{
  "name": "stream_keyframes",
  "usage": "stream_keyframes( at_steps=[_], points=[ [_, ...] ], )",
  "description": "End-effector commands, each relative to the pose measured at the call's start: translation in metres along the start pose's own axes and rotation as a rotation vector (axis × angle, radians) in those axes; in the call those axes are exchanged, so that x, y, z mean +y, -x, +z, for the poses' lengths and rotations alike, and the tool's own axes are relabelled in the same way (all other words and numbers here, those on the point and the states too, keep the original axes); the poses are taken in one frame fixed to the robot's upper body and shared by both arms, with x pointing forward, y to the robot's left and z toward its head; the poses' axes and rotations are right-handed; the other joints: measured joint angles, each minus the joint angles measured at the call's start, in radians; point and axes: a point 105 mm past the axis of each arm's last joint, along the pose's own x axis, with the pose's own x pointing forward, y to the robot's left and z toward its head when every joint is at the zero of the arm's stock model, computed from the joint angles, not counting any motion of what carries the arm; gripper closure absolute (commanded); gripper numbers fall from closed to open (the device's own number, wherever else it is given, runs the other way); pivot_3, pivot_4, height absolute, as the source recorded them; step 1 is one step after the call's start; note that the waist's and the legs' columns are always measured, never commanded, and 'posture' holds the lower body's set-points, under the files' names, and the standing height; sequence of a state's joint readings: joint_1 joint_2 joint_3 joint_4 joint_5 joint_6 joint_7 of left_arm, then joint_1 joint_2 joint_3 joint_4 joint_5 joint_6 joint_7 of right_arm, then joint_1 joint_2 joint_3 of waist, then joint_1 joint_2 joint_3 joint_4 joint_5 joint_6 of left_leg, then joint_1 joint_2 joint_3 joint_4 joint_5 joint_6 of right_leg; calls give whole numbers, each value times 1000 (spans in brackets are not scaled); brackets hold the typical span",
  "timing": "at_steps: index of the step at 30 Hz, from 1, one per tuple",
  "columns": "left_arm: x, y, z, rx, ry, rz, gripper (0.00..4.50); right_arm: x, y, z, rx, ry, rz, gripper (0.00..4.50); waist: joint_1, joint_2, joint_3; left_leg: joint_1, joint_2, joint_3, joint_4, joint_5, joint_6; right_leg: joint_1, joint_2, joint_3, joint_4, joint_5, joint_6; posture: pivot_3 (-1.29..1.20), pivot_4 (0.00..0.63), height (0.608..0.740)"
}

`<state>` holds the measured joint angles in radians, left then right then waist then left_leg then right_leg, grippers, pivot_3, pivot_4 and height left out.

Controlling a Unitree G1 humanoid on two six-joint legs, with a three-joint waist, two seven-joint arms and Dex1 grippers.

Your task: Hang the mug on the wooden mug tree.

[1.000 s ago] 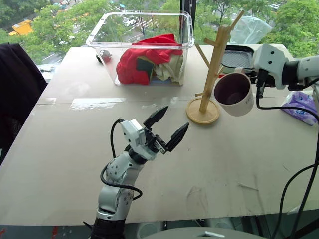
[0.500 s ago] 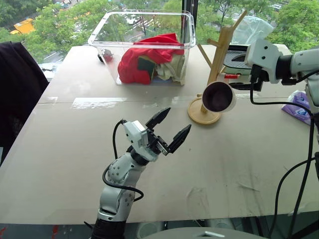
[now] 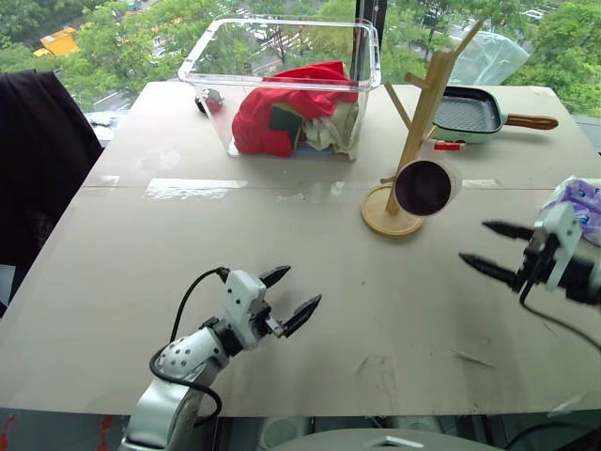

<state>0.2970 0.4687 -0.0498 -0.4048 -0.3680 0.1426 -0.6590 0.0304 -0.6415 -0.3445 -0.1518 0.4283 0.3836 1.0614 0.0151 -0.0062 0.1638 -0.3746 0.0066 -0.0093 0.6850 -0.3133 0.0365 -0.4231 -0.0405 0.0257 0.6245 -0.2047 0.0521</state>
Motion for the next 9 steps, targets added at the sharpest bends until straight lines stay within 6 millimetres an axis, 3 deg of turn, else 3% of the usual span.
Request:
stream_keyframes(
  at_steps=[1,5,9],
  points=[
    [-7,3,8,-7,-39,-29,0,-1,12,-3,-110,-38,-99,59,-6,3,0,0,0,2,0,0,0,0,0,2,0,-1,-1,0,150,740],
    [-7,7,5,11,-38,-17,0,10,26,-42,-60,-27,-151,59,-17,1,1,14,0,5,2,0,0,10,2,5,1,-3,2,0,150,740],
    [-8,5,6,16,-56,-29,0,17,32,-52,-63,-23,-180,59,-22,2,0,14,2,5,2,0,0,10,4,5,2,-4,3,0,150,740]
  ],
)
